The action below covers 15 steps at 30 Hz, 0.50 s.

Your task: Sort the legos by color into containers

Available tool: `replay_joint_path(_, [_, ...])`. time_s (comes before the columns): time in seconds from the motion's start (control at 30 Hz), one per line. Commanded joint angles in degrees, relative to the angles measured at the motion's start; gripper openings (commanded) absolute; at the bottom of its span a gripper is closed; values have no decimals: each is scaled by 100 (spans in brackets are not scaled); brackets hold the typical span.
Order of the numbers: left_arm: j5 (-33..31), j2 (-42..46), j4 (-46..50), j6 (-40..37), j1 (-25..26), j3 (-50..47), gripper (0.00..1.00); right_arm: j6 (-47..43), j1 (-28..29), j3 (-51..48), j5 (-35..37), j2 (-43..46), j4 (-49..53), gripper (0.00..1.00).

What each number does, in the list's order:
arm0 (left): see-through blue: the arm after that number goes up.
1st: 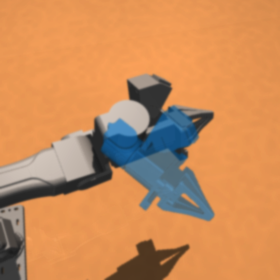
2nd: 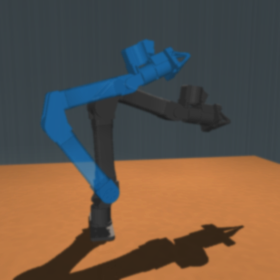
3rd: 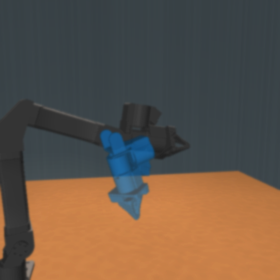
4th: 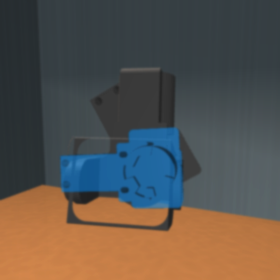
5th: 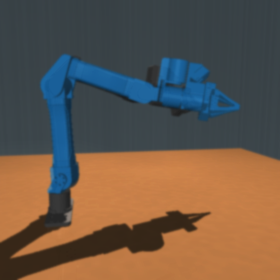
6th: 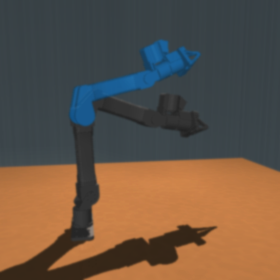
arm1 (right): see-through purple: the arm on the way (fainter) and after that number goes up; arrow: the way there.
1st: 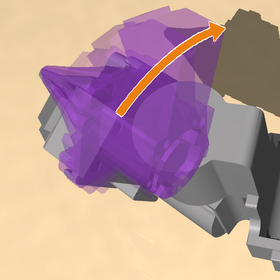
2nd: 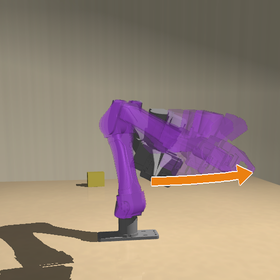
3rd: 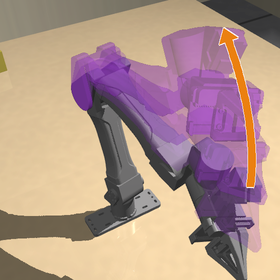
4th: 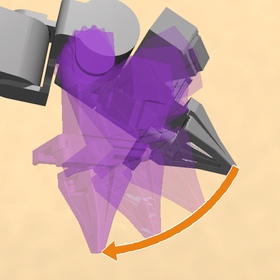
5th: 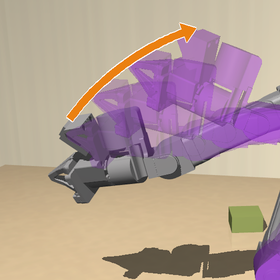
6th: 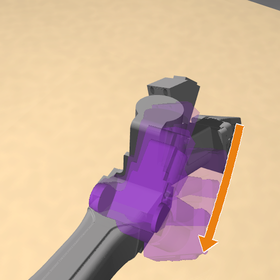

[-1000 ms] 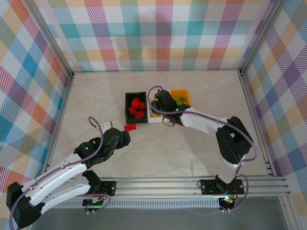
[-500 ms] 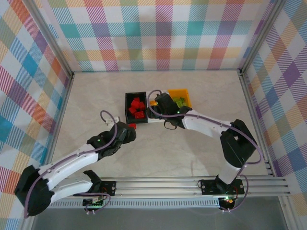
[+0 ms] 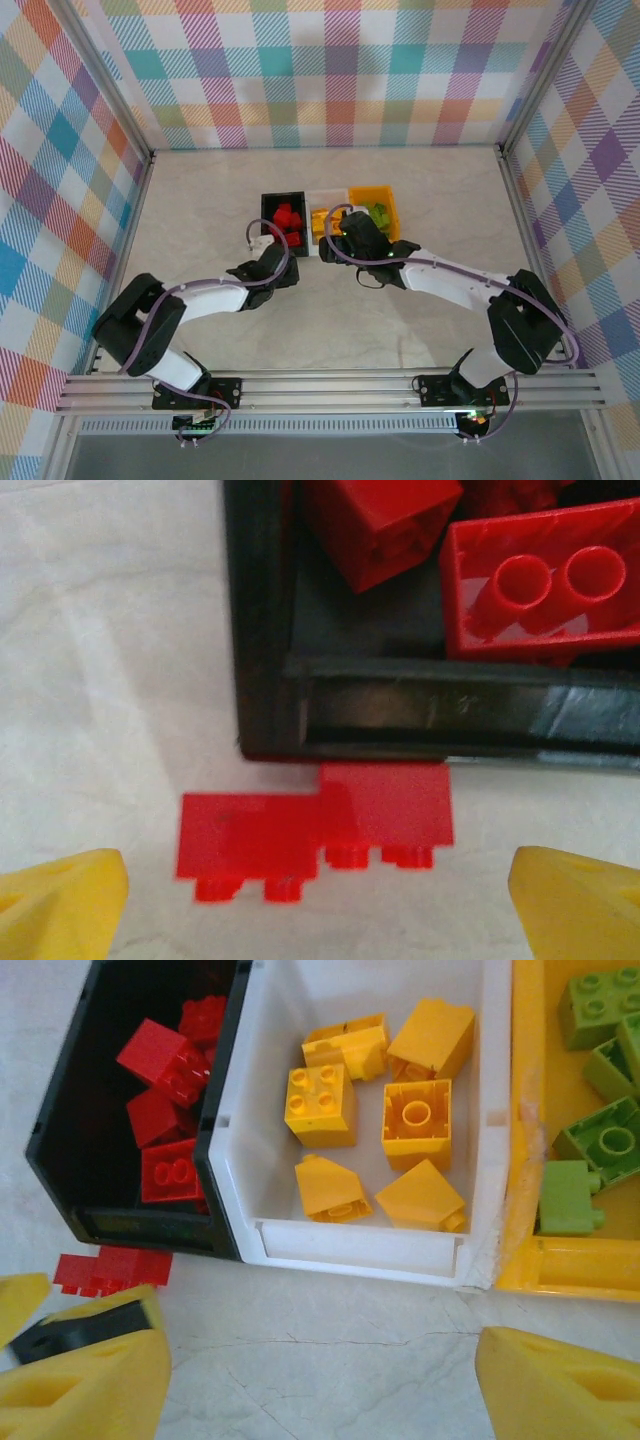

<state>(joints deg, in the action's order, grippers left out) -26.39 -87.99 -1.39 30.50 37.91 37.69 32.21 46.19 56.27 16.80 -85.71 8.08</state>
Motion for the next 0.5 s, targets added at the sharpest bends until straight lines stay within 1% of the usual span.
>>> replay_joint_path(0.0, [-187, -340, -411, -273, -73, 332, 97, 12, -14, -90, 172, 284, -157, 80])
replay_joint_path(0.1, [-182, -630, -403, -269, -73, 442, 93, -4, -14, -131, 248, 393, -113, 81])
replay_joint_path(0.23, [-77, -815, -424, -198, -73, 408, 85, 22, -23, -228, 323, 511, -113, 81])
replay_joint_path(0.33, [20, -826, -483, -141, -73, 290, 78, 49, -23, -277, 367, 568, -100, 81])
replay_joint_path(0.47, [354, -745, -636, -154, -26, 154, 69, 76, -29, -327, 437, 599, -87, 81])
